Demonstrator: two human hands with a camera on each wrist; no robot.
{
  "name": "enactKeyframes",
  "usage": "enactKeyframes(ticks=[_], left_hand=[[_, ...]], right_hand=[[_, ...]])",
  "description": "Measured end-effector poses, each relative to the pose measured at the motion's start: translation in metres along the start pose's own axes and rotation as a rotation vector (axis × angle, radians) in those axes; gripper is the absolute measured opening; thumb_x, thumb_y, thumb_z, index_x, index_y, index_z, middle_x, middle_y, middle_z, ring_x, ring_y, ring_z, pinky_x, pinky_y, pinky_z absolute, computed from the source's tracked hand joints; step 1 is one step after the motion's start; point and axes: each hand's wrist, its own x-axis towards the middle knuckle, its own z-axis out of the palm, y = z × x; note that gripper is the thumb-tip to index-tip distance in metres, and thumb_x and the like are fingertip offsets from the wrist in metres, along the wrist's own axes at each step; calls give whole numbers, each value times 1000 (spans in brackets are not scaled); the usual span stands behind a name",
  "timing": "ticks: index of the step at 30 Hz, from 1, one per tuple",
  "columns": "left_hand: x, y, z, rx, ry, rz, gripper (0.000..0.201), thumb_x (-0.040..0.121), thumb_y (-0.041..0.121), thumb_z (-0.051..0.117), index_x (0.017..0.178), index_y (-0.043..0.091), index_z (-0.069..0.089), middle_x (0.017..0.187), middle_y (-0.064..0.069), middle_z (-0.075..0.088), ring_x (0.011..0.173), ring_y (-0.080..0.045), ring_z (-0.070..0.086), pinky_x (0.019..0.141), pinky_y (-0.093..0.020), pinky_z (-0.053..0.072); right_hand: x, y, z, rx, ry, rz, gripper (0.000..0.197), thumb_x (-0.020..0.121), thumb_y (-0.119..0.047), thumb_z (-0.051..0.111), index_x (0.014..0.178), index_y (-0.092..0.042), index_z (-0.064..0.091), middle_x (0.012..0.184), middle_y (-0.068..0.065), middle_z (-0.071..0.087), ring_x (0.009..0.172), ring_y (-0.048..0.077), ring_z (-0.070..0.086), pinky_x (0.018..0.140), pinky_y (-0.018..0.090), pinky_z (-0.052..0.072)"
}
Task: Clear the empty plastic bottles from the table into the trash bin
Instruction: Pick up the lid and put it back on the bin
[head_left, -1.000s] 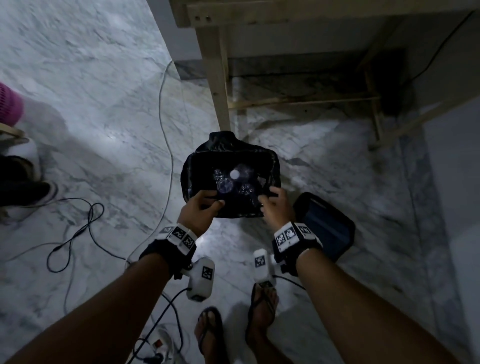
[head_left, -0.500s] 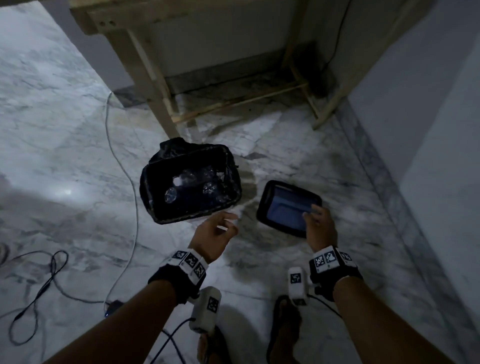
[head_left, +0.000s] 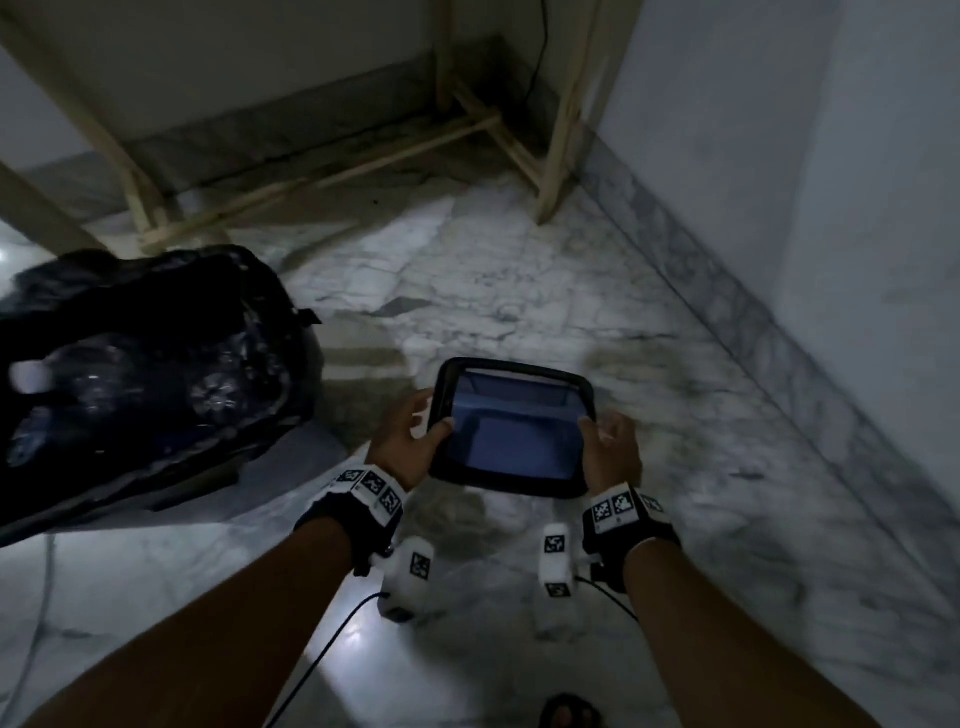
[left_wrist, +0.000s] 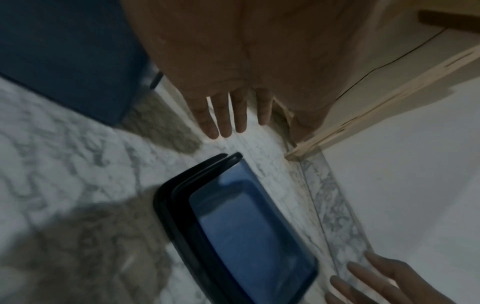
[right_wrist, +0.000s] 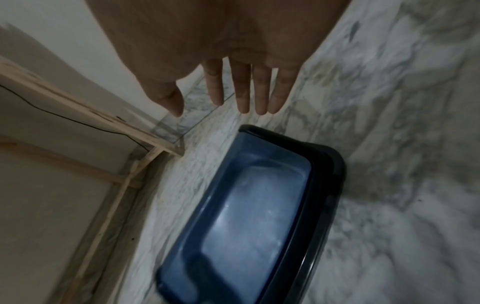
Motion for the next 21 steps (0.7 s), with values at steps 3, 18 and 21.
enactKeyframes(ticks=[3, 18, 21], left_hand=[[48, -35, 27, 38, 21, 19, 79, 81, 53, 65, 150, 25, 37, 158, -8, 37, 142, -30, 39, 114, -50, 37], [71, -55, 49, -111, 32, 252, 60, 96, 57, 39, 152, 39, 29, 162, 9, 29, 147, -10, 28, 118, -31, 26], [45, -22, 31, -154, 96, 363, 53, 97, 53, 41, 148, 40, 37, 158, 12, 37, 145, -9, 35, 120, -40, 31]], right_hand=[[37, 30, 22, 56, 22, -33, 61, 92, -43, 59, 142, -13, 44, 144, 12, 52, 129, 32, 51, 99, 32, 40], [51, 52, 50, 187, 1, -181, 62, 95, -47, 49, 150, -22, 34, 153, 8, 43, 139, 30, 41, 109, 31, 30], [25, 13, 28, 174, 29, -224, 61, 96, -47, 49, 150, -24, 33, 153, 8, 44, 139, 31, 41, 111, 34, 30]])
